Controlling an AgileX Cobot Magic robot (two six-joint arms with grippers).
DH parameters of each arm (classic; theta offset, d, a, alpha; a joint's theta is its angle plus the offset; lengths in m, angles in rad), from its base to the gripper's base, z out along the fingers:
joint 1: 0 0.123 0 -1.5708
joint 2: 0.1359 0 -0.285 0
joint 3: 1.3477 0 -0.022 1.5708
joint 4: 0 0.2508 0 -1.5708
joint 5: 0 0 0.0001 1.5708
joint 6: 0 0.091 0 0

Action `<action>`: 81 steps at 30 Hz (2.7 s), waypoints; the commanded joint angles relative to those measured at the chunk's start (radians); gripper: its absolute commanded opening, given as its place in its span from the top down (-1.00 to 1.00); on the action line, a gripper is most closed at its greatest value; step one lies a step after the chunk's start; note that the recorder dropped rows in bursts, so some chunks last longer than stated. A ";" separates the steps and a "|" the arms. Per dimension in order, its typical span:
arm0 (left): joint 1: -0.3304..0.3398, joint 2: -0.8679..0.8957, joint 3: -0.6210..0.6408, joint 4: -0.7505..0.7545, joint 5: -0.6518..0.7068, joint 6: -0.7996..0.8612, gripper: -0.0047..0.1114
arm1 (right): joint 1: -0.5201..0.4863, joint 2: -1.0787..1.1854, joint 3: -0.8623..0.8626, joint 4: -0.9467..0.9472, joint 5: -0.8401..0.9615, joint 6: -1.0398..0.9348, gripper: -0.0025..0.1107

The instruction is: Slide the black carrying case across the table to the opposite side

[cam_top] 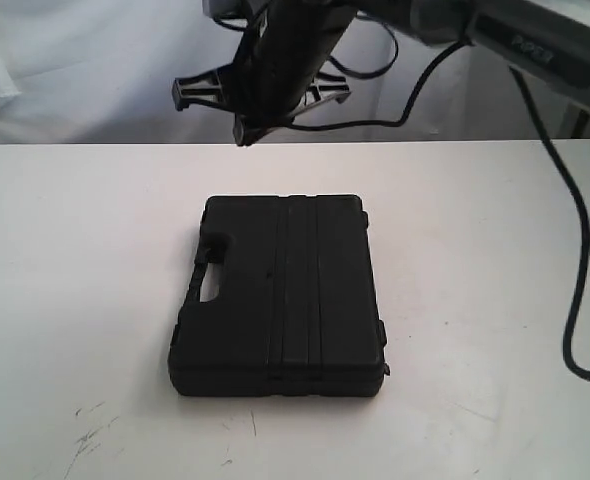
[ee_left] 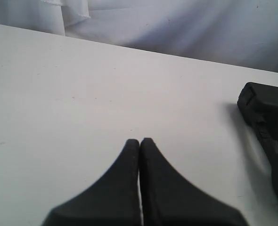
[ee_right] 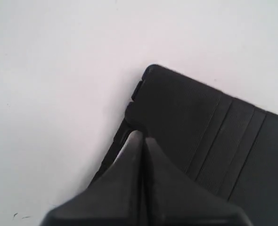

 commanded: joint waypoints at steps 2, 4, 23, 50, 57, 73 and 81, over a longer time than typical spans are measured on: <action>-0.007 -0.005 0.004 -0.006 -0.013 -0.001 0.92 | 0.043 -0.194 0.156 -0.049 -0.091 -0.055 0.96; -0.007 -0.005 0.004 -0.006 -0.013 -0.001 0.92 | 0.048 -0.303 0.288 -0.047 -0.166 -0.055 0.96; -0.007 -0.005 0.004 -0.006 -0.013 -0.003 0.92 | 0.048 -0.788 0.907 -0.075 -0.533 -0.015 0.96; -0.007 -0.005 0.004 -0.006 -0.013 -0.003 0.92 | 0.048 -1.092 1.049 -0.153 -0.441 -0.011 0.96; -0.007 -0.005 0.004 -0.006 -0.013 -0.001 0.92 | 0.040 -1.169 1.078 -0.191 -0.442 -0.013 0.96; -0.007 -0.005 0.004 -0.006 -0.013 -0.002 0.92 | -0.417 -1.657 1.624 -0.159 -0.775 -0.009 0.96; -0.007 -0.005 0.004 -0.006 -0.013 -0.001 0.92 | -0.541 -1.920 1.793 -0.192 -0.804 -0.011 0.96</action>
